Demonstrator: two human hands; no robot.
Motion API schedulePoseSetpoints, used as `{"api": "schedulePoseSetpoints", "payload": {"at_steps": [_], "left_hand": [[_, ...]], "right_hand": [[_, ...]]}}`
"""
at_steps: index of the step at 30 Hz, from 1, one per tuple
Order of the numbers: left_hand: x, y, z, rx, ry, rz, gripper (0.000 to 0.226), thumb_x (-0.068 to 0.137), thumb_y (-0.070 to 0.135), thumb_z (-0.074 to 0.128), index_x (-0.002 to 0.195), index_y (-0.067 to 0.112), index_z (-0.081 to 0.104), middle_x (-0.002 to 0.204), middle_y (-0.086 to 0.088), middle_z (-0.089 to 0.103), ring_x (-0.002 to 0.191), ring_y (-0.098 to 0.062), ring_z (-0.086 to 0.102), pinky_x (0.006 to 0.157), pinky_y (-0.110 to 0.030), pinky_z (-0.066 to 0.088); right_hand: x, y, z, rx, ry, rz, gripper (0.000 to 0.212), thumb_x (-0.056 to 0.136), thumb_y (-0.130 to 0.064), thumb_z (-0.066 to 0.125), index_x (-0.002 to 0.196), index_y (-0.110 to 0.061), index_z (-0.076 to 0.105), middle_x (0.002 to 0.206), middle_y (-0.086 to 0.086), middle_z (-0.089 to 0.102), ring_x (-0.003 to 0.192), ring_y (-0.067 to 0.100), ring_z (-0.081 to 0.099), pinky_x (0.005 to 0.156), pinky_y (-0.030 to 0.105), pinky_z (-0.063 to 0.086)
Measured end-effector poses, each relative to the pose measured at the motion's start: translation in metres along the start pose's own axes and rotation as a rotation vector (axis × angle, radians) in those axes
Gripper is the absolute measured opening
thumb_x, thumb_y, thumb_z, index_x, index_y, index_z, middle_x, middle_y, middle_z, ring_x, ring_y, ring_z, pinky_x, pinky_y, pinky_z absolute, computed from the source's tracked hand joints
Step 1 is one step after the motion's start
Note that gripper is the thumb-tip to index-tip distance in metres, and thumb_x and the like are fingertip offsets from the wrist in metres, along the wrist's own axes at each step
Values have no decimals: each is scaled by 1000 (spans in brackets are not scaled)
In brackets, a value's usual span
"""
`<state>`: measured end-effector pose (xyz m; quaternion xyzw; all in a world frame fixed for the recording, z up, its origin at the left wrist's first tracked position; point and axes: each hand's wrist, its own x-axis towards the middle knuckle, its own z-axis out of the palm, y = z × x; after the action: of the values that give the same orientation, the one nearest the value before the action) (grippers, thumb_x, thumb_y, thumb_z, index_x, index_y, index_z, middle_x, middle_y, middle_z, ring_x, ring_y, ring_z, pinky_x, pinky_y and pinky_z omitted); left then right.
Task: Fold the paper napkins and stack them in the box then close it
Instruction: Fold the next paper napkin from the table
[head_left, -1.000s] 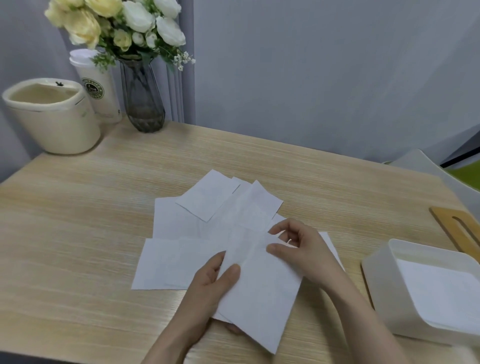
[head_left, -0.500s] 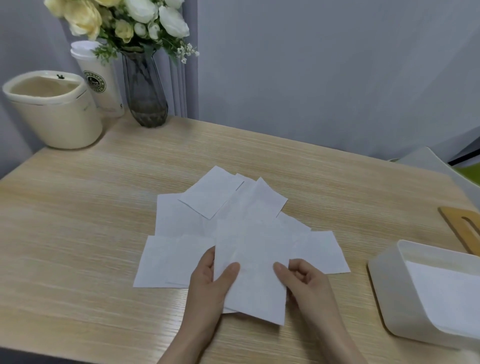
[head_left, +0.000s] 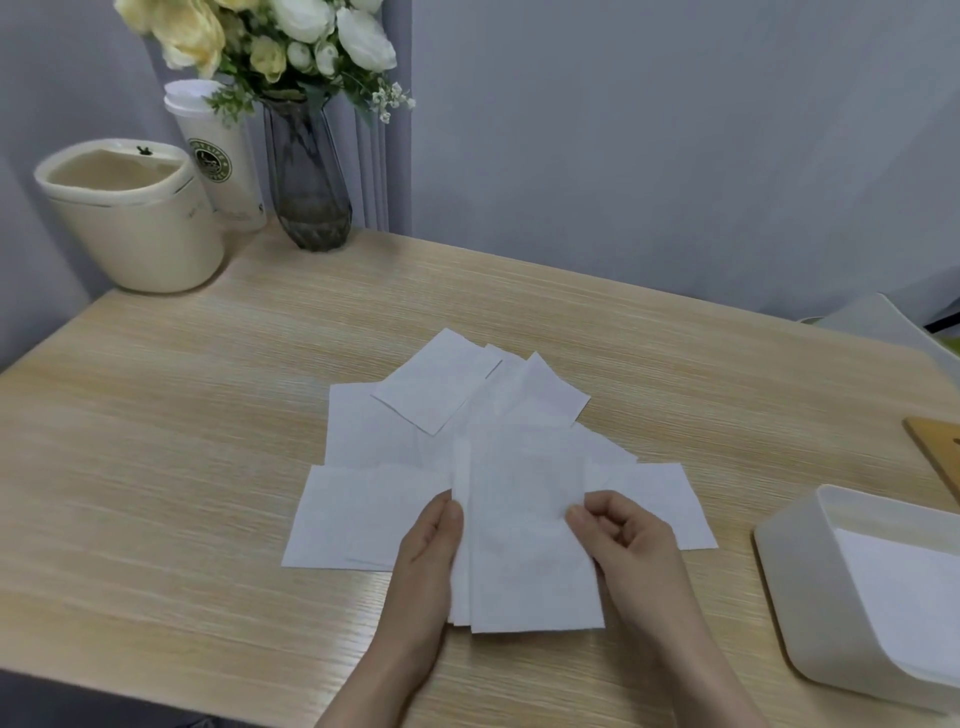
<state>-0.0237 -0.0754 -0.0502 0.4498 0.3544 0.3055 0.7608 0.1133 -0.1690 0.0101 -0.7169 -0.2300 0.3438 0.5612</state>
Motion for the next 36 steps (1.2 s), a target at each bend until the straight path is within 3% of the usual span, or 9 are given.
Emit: {"api": "schedulePoseSetpoints", "payload": {"at_steps": [3, 9, 13, 16, 21, 24, 28, 32, 36], "left_hand": [[-1, 2, -1, 95, -10, 28, 28, 98, 42, 45, 99, 39, 73, 107, 10, 73, 102, -6, 68, 80, -22, 51], [-1, 0, -2, 85, 2, 23, 47, 85, 67, 41, 97, 33, 72, 105, 2, 74, 102, -16, 69, 91, -40, 52], [-2, 1, -1, 94, -3, 39, 41, 91, 61, 42, 103, 35, 71, 107, 4, 73, 103, -14, 68, 91, -41, 52], [-3, 2, -1, 74, 8, 35, 35, 95, 53, 43, 102, 34, 71, 106, 1, 74, 101, -21, 69, 87, -43, 55], [-4, 5, 0, 14, 1, -3, 28, 90, 46, 50, 102, 35, 72, 107, -3, 74, 101, -30, 69, 85, -61, 52], [-5, 4, 2, -2, 9, 1, 25, 89, 42, 52, 103, 34, 72, 108, -3, 74, 102, -27, 70, 86, -54, 54], [-7, 6, 5, -17, 20, 14, 25, 88, 37, 53, 102, 31, 73, 108, -2, 75, 103, -20, 70, 83, -31, 54], [-11, 6, 10, -32, -8, -4, 27, 88, 40, 54, 102, 28, 73, 109, -3, 74, 103, -20, 70, 81, -30, 58], [-14, 9, 16, -42, -24, 17, 27, 88, 40, 56, 103, 25, 73, 108, -6, 74, 101, -23, 71, 78, -31, 58]], "right_hand": [[0, 2, 10, -50, -12, 14, 13, 90, -8, 62, 79, -9, 69, 62, 0, 69, 60, 10, 63, 57, 20, 47], [3, 5, 13, -76, 21, 32, 13, 90, -9, 62, 79, -11, 69, 62, -1, 70, 59, 9, 64, 57, 18, 47], [2, 5, 16, -78, 11, 39, 13, 91, -10, 62, 80, -11, 69, 64, 1, 71, 62, 11, 65, 60, 23, 48], [1, 5, 17, -70, 23, 29, 13, 91, -9, 61, 80, -10, 69, 60, -2, 69, 58, 8, 64, 56, 18, 46], [1, 8, 16, -78, 37, 24, 13, 91, -7, 61, 80, -10, 67, 48, -8, 59, 48, 2, 54, 48, 12, 40], [-1, 11, 19, -123, 112, -11, 8, 88, -12, 65, 88, -19, 66, 71, -8, 67, 56, 1, 55, 55, 12, 43], [-8, 15, 25, -147, 162, -34, 32, 88, -21, 66, 116, -29, 53, 108, -11, 57, 84, -4, 59, 71, 11, 44], [-12, 18, 31, 51, 45, 40, 48, 94, -18, 56, 135, -33, 36, 117, -12, 50, 96, -22, 54, 69, 3, 44], [-13, 23, 30, 176, 61, 65, 61, 93, -12, 57, 142, -32, 28, 115, -20, 51, 84, -25, 55, 61, 4, 47]]}}
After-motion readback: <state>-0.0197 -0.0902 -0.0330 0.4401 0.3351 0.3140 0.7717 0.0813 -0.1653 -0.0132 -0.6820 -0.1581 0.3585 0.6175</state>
